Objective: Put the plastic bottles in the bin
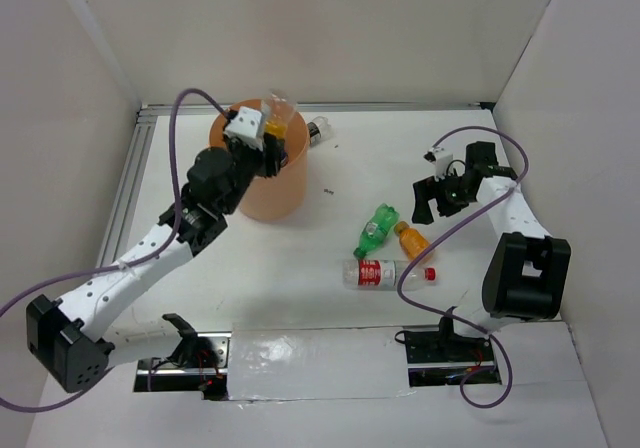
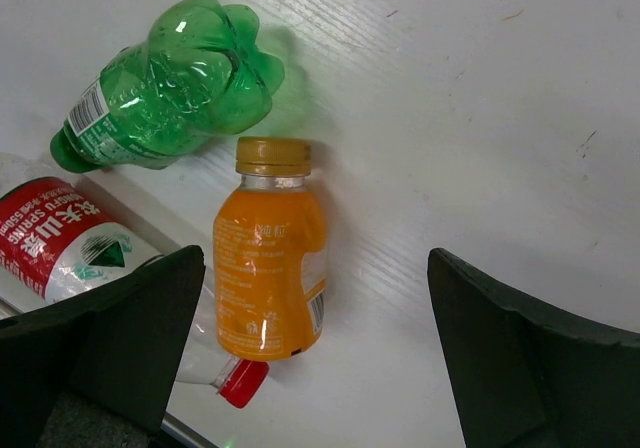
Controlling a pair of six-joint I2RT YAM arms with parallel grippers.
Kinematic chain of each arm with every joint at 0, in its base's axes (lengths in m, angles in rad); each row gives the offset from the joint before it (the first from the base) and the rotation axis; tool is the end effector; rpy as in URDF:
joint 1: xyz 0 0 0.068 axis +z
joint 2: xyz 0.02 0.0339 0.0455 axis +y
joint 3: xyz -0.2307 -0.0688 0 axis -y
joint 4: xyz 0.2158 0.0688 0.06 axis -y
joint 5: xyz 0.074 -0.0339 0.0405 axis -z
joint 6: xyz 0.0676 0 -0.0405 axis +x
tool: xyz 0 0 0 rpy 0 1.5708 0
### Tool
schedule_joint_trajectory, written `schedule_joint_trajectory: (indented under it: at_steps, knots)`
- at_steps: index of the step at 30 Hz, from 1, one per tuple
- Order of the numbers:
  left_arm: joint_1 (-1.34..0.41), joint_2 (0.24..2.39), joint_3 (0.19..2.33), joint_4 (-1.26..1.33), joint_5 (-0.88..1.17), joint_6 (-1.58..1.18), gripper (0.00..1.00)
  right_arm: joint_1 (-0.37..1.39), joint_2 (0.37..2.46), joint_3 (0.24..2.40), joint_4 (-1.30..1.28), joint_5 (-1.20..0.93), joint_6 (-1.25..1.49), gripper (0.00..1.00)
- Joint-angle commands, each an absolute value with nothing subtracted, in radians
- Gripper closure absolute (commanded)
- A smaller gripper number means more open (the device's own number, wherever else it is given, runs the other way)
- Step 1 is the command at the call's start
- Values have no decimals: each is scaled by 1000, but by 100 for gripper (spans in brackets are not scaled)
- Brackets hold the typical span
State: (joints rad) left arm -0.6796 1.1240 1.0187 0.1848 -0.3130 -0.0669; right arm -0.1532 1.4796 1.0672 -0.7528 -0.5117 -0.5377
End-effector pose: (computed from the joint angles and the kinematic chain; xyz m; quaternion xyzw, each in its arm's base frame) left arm 0.2302 -0.1592 0.3695 0.0929 0.6735 -0.1661 0.7143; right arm 0.2751 -0.0090 0.1896 -0.2311 0.9204 0.1673 0.2673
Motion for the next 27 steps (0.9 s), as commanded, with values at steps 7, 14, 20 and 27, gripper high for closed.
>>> schedule_joint_trajectory:
  at_steps: [7, 14, 20, 27]
  knots:
    - [-462, 1350, 1195, 215, -356, -155, 66, -107, 1511, 1089, -761, -531, -572, 1]
    - [-434, 1328, 1178, 163, -365, -146, 0, -69, 1531, 1071, -752, -473, -563, 1]
    - [-581, 1224, 1250, 98, -347, 18, 0, -8, 1583, 1039, -752, -394, -563, 1]
    - [-961, 1123, 1064, 15, -169, 84, 0, 24, 1681, 996, -776, -319, -563, 8]
